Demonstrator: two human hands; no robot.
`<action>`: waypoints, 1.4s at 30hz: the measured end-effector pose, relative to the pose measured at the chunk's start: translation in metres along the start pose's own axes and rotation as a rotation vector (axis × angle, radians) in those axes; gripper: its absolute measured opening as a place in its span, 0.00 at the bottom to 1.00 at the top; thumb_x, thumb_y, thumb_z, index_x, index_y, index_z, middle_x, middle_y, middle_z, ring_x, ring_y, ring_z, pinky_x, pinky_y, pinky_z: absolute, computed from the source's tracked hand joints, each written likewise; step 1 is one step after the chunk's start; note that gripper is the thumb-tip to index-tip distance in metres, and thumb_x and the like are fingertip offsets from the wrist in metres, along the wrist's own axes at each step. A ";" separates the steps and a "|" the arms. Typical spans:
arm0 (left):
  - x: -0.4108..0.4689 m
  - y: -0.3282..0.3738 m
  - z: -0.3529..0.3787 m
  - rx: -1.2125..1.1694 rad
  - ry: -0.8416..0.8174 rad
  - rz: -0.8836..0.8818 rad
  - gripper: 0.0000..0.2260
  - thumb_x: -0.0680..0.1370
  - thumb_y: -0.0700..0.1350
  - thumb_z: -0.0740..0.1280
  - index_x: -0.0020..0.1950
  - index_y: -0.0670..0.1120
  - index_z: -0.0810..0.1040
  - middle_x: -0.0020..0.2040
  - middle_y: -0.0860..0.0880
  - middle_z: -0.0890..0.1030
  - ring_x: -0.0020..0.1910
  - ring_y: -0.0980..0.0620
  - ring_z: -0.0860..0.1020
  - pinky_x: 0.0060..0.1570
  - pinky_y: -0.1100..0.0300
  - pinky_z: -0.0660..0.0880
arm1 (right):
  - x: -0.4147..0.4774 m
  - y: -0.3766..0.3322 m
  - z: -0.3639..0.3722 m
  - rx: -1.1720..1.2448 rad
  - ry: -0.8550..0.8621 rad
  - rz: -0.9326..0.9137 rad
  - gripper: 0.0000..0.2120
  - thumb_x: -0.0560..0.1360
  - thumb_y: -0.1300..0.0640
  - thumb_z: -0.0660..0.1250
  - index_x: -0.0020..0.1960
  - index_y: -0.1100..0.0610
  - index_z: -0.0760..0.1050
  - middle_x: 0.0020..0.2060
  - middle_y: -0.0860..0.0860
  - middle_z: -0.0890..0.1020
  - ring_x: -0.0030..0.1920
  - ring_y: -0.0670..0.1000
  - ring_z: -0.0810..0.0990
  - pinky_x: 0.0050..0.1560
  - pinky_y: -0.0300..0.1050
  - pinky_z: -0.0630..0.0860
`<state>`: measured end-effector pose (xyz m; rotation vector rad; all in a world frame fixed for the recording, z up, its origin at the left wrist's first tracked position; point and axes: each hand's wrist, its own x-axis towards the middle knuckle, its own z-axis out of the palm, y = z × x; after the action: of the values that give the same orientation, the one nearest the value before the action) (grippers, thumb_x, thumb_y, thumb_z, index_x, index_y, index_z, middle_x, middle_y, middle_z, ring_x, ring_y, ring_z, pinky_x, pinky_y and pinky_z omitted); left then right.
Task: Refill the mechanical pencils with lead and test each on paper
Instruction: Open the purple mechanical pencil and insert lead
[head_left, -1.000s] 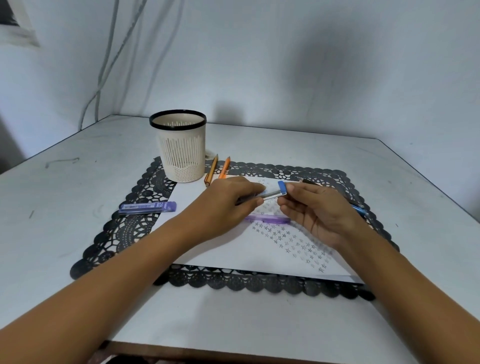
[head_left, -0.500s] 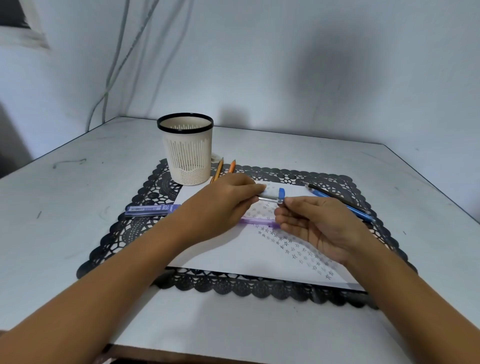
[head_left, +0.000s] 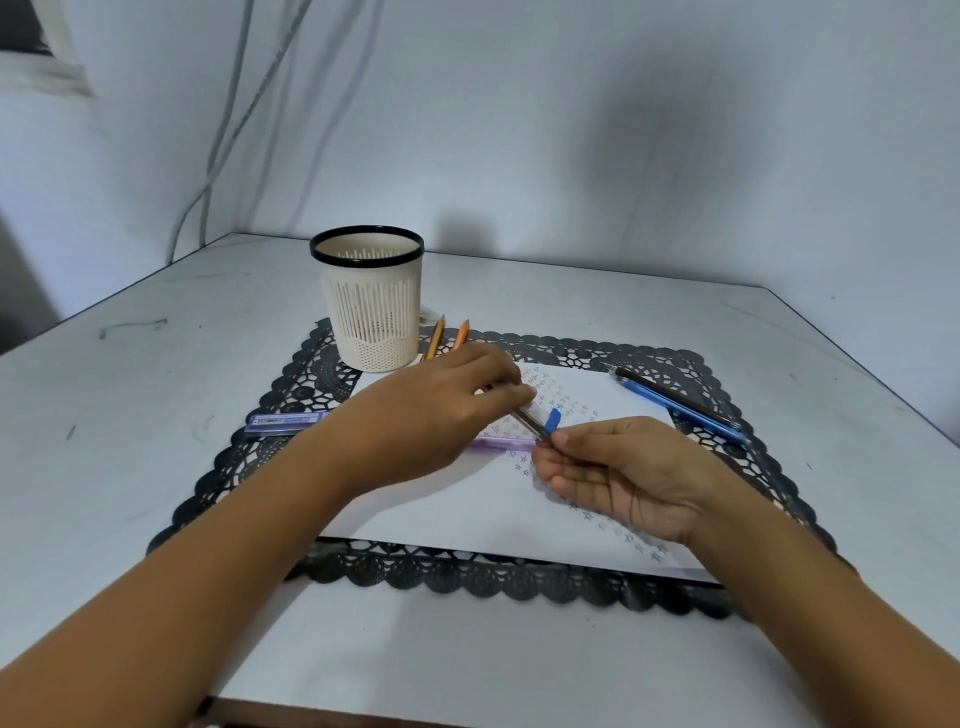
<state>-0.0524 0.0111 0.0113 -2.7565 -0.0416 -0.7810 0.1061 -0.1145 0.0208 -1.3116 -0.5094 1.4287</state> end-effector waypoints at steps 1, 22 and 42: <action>-0.001 0.000 0.000 -0.004 -0.001 -0.007 0.19 0.67 0.30 0.72 0.57 0.38 0.76 0.52 0.40 0.79 0.54 0.41 0.77 0.44 0.49 0.79 | 0.000 0.000 0.000 0.001 -0.002 0.001 0.07 0.74 0.68 0.62 0.47 0.72 0.76 0.30 0.61 0.82 0.27 0.52 0.82 0.28 0.40 0.80; -0.007 0.021 0.013 -0.323 -0.037 -0.356 0.20 0.76 0.50 0.53 0.58 0.41 0.76 0.49 0.46 0.78 0.41 0.47 0.79 0.36 0.52 0.78 | 0.000 -0.005 -0.009 -0.340 0.135 -0.280 0.04 0.74 0.65 0.65 0.44 0.65 0.77 0.33 0.58 0.82 0.30 0.50 0.81 0.34 0.39 0.80; -0.007 0.023 0.014 -0.388 -0.034 -0.473 0.17 0.75 0.49 0.59 0.60 0.43 0.75 0.53 0.47 0.77 0.48 0.48 0.77 0.47 0.51 0.76 | 0.001 -0.005 -0.014 -0.493 0.215 -0.427 0.04 0.75 0.64 0.66 0.42 0.62 0.78 0.31 0.54 0.83 0.31 0.49 0.81 0.35 0.39 0.80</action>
<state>-0.0489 -0.0072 -0.0094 -3.1750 -0.6313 -0.9367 0.1205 -0.1165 0.0206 -1.5996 -0.9717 0.8223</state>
